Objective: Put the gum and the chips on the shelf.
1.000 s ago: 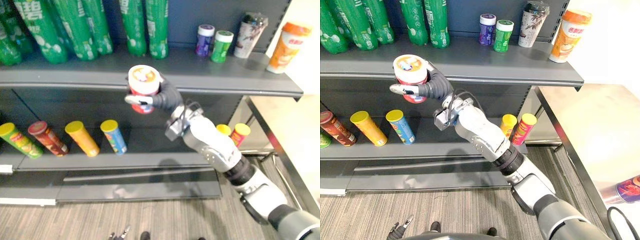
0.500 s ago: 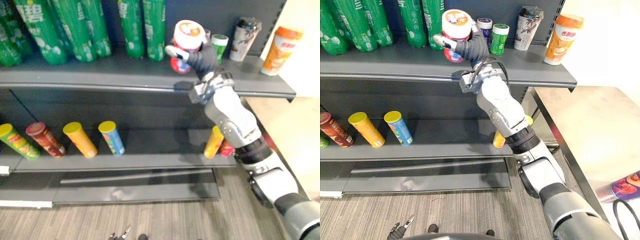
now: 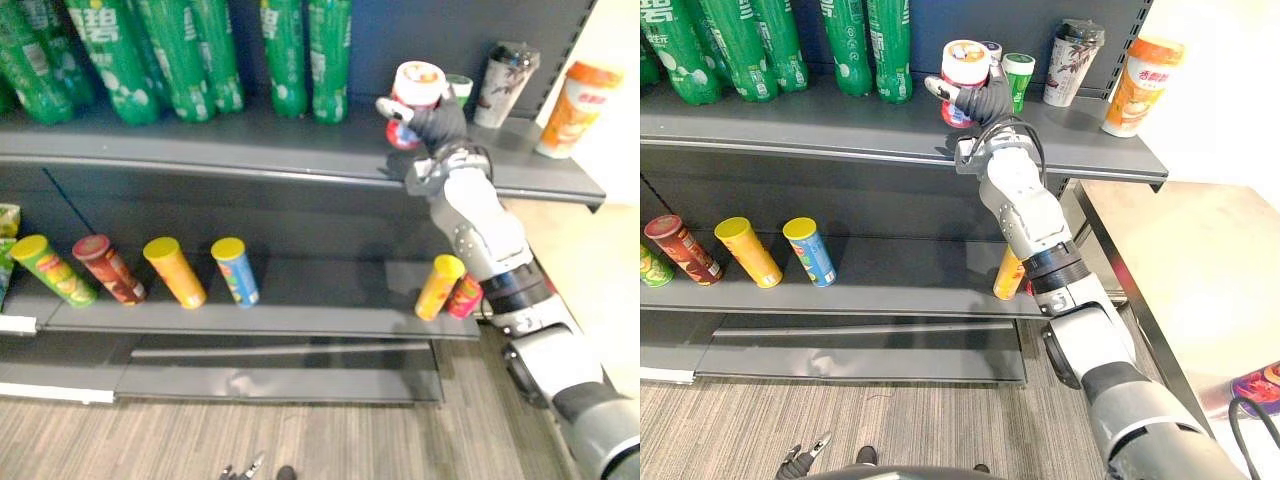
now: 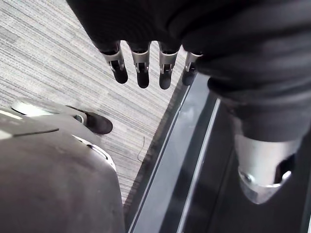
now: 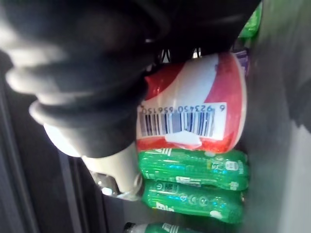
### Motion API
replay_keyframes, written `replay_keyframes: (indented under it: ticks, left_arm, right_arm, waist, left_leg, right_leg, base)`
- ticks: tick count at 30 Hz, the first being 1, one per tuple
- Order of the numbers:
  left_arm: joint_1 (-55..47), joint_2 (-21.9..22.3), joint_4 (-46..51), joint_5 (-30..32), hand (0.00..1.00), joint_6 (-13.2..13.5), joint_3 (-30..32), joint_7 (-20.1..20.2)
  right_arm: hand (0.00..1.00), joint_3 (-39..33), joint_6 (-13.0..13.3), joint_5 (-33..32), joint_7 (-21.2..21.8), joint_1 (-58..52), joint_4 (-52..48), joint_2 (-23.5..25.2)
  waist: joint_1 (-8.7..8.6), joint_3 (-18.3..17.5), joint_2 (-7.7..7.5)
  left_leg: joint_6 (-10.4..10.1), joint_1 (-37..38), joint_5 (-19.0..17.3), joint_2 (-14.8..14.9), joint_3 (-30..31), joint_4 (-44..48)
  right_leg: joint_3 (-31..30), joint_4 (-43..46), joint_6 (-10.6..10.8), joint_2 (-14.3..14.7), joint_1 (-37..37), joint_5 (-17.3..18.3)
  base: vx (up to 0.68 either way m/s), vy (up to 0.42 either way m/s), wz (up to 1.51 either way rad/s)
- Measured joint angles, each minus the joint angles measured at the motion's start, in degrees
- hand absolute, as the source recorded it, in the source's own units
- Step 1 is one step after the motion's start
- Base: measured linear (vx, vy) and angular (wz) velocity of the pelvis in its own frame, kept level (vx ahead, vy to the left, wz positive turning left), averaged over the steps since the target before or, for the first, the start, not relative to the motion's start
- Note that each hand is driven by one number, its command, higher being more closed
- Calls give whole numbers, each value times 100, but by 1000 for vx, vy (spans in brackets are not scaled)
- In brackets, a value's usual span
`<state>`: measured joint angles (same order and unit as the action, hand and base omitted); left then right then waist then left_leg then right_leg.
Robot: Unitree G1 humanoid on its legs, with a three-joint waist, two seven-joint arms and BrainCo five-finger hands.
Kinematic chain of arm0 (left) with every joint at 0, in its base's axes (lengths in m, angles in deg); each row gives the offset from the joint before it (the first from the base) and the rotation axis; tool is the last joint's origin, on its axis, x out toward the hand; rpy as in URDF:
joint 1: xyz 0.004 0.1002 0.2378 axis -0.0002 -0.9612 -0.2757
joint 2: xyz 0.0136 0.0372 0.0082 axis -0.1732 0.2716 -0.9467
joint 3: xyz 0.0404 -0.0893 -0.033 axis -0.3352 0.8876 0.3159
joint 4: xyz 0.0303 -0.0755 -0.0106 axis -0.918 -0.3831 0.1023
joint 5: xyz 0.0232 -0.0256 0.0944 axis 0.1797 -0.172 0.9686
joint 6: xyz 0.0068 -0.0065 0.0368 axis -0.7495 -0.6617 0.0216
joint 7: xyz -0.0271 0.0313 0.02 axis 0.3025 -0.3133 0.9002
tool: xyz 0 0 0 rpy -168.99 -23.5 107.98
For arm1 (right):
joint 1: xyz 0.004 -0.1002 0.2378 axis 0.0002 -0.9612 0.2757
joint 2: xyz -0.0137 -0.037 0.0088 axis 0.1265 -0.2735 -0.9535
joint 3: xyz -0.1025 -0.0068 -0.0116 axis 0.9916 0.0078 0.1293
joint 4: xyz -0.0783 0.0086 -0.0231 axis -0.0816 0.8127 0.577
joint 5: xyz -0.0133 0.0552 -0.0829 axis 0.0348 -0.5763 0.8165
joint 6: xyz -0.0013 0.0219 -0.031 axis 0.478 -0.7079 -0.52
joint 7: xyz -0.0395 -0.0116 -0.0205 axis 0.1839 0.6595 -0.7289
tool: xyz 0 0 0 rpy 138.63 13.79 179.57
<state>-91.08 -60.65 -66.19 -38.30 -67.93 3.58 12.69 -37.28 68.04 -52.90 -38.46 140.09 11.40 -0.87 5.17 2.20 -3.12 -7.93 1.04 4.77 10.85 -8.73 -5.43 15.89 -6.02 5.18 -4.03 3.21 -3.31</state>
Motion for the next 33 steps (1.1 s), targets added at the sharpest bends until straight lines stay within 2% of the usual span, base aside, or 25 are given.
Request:
replay_keyframes:
  ticks: [15, 18, 23, 33]
  left_arm:
    - [7, -49, 59, 10, 0, -14, -1, 132]
    - [-27, -34, 217, 10, 0, -13, -17, 184]
    - [-18, -22, 266, 9, 0, -13, -72, 184]
    - [8, -24, 273, 10, 0, -10, -107, 181]
  right_arm:
    - [100, -195, 58, 215, 141, 98, 923, -202]
    - [100, -382, 293, 218, 195, 100, 1086, -301]
    - [100, -497, 491, 221, 244, 100, 1105, -518]
    - [100, -718, 670, 221, 387, 106, 1109, -627]
  waist:
    - [40, 26, 5]
    - [38, 124, 24]
    - [31, 242, 79]
    - [39, 358, 105]
  left_leg:
    - [-2, -81, -1, -21, 136, 0]
    - [0, -78, -1, -49, 137, 0]
    - [15, -77, -8, -113, 135, -1]
    - [27, -59, -23, -141, 122, -1]
  right_leg:
    - [93, -4, -1, -3, -17, 1]
    - [98, -4, 7, -29, -21, 7]
    - [94, -3, 34, -91, -11, 24]
    - [77, -2, 11, -117, 5, 8]
  base:
    - [13, -2, 3]
    - [0, 0, 0]
    - [0, 0, 0]
    - [0, 0, 0]
